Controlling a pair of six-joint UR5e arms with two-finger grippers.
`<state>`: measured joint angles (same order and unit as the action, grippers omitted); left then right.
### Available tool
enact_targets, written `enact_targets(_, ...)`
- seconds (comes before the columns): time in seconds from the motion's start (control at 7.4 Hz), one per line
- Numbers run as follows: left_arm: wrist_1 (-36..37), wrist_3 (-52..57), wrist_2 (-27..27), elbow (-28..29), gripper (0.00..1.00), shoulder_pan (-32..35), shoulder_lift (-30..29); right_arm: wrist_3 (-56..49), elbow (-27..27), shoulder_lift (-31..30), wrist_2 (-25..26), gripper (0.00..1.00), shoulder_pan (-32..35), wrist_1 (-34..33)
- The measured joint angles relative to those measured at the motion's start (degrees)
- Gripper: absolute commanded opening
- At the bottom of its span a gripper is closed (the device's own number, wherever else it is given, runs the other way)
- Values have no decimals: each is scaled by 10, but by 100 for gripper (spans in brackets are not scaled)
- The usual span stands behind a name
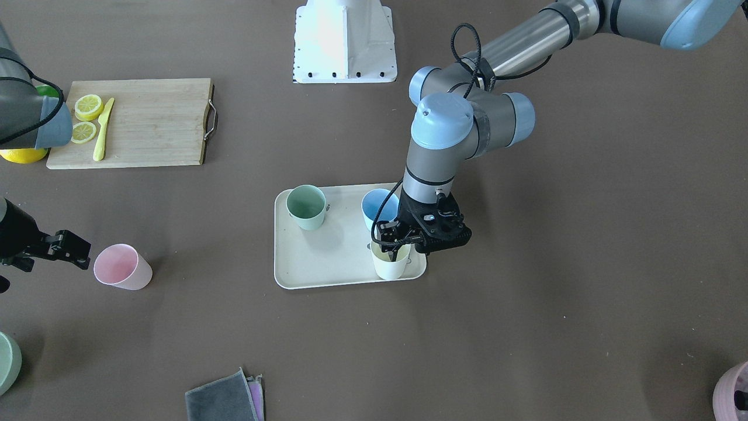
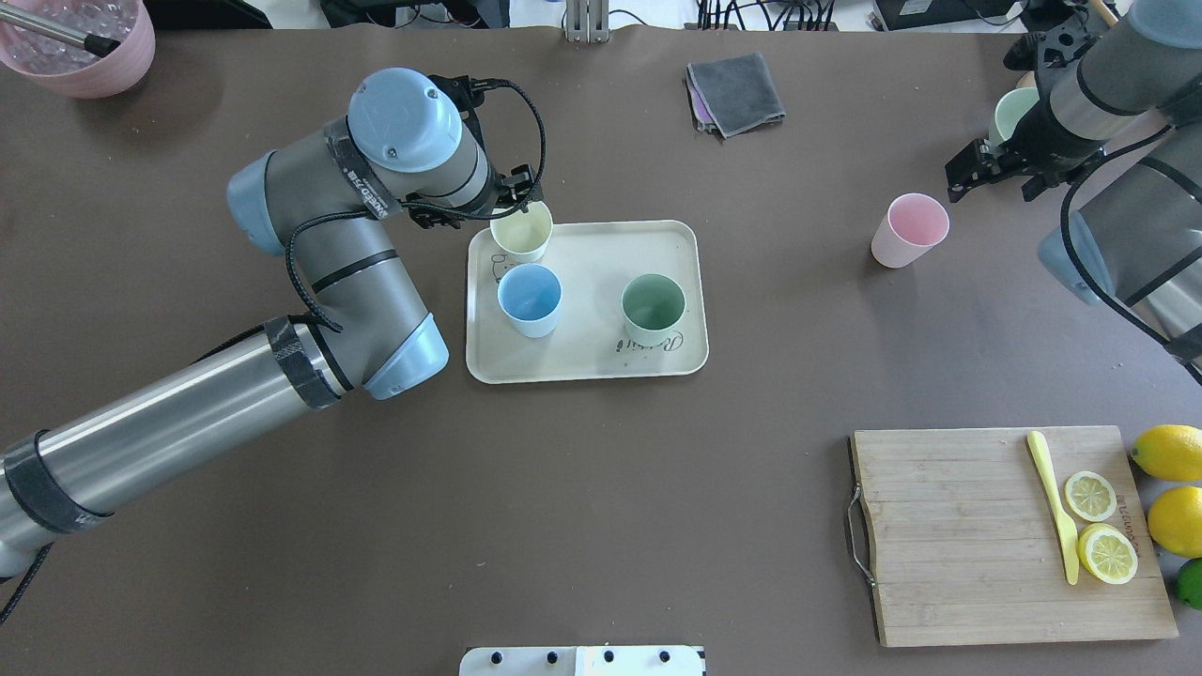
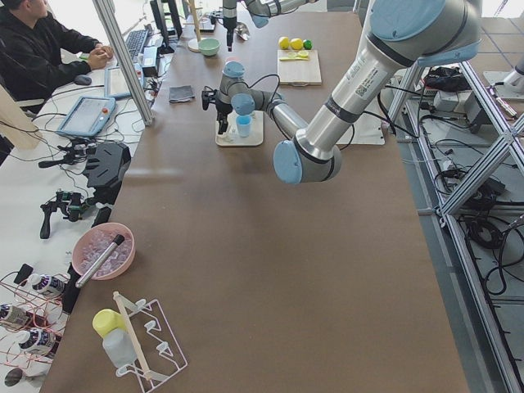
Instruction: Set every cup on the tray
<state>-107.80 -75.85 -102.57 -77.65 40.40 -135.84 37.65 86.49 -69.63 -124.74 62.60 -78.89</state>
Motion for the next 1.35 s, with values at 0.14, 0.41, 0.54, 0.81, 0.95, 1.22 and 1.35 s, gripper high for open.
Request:
enact_targets(0.14, 6, 15, -11, 0, 98, 13, -3, 2, -4, 0, 1, 100, -4, 4)
enact_targets(0.41, 29, 53, -30, 0, 98, 39, -11, 12, -13, 0, 2, 100, -13, 19)
enact_targets(0.54, 34, 68, -43, 0, 98, 51, -12, 15, -18, 1, 2, 100, -18, 23)
enact_targets(0.81, 37, 82, -66, -1, 98, 68, -13, 25, -21, 1, 3, 92, -30, 26)
enact_targets(0.95, 38, 90, -73, -2, 98, 75, -12, 31, -24, 0, 5, 35, -38, 37)
enact_targets(1.22, 52, 114, -91, -14, 98, 90, -7, 58, -37, 1, 17, 0, -56, 70)
enact_targets(1.35, 58, 119, -94, -19, 98, 93, -4, 65, -42, 3, 29, 0, -64, 77)
